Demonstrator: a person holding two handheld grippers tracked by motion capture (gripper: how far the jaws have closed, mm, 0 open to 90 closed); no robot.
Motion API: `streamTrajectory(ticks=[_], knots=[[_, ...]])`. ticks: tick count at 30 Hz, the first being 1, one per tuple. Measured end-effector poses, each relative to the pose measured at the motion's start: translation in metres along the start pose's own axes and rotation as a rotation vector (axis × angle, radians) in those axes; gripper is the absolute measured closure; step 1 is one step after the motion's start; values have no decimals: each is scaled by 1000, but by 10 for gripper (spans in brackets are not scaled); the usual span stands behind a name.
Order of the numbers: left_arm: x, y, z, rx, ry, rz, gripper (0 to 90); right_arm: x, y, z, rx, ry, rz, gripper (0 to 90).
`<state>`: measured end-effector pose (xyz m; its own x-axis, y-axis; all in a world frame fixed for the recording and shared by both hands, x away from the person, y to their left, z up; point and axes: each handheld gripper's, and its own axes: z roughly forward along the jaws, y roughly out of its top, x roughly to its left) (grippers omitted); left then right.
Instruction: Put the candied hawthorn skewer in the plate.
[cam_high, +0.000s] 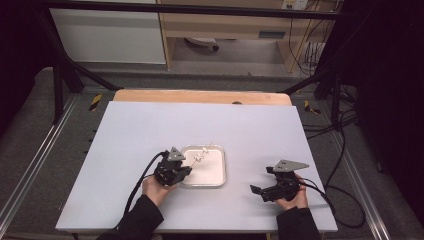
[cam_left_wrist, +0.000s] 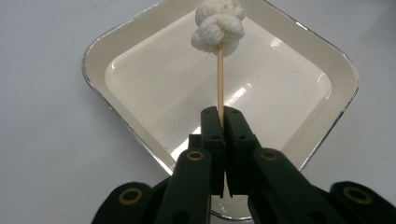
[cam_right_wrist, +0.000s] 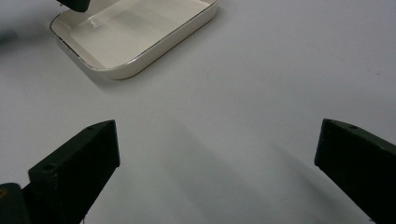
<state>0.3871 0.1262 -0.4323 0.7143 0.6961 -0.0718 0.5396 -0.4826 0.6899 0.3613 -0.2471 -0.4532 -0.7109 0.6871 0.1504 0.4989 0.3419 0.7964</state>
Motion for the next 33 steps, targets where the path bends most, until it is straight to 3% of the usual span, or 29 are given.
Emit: streamTrajectory(ticks=[10, 20, 25, 29, 33], knots=[[-3, -1, 8, 67, 8, 6, 874, 0, 0, 0, -1, 1, 0, 7], [-6, 0, 9, 70, 21, 10, 827, 0, 0, 0, 2, -1, -3, 8], [-5, 0, 5, 63, 44, 20, 719, 0, 0, 0, 0, 0, -1, 8], [-2, 1, -1, 43, 28, 7, 592, 0, 0, 0, 0, 1, 1, 8], [0, 2, -8, 19, 38, 4, 441, 0, 0, 0, -3, 3, 2, 7]])
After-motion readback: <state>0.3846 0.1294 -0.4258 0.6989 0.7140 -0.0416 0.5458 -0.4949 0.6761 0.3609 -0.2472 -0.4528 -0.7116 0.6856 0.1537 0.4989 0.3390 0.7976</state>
